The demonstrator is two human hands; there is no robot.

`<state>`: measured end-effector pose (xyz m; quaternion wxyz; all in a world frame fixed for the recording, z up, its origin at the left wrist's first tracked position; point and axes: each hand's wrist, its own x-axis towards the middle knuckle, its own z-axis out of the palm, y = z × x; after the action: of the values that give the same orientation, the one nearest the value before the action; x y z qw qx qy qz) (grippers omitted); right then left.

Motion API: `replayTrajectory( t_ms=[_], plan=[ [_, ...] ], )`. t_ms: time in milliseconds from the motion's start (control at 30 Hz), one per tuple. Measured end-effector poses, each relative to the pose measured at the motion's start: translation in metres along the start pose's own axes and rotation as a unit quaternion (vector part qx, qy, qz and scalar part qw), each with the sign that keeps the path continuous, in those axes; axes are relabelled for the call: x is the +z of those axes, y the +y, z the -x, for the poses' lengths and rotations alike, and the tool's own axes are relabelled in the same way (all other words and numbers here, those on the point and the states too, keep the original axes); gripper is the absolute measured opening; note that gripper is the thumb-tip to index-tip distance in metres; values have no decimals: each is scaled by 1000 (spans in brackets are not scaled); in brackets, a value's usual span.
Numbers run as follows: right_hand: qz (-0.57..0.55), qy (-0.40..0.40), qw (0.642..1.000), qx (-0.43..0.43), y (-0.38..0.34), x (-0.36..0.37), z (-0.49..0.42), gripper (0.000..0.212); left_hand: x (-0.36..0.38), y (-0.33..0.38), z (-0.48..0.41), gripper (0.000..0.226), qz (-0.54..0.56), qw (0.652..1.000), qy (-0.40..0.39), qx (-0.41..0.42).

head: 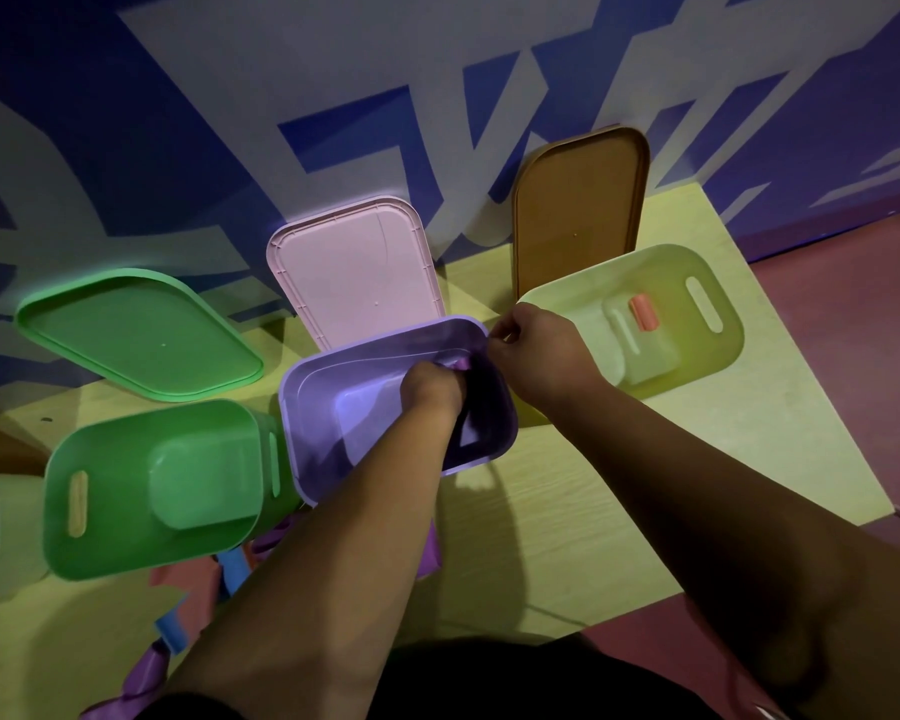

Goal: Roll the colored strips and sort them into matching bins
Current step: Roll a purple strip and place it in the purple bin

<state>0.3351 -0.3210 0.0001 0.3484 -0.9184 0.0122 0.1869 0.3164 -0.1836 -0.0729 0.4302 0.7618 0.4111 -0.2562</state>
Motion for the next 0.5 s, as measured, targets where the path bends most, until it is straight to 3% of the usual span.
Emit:
replayTrajectory(
  t_ms=[367, 500],
  plan=[
    [-12, 8, 1000, 6, -2, -7, 3, 21, -16, -10, 10, 40, -16, 1000, 7, -7],
    [-20, 8, 1000, 10, -9, -14, 14, 19, -27, -14, 17, 19, 46, 999, -26, -7]
  ],
)
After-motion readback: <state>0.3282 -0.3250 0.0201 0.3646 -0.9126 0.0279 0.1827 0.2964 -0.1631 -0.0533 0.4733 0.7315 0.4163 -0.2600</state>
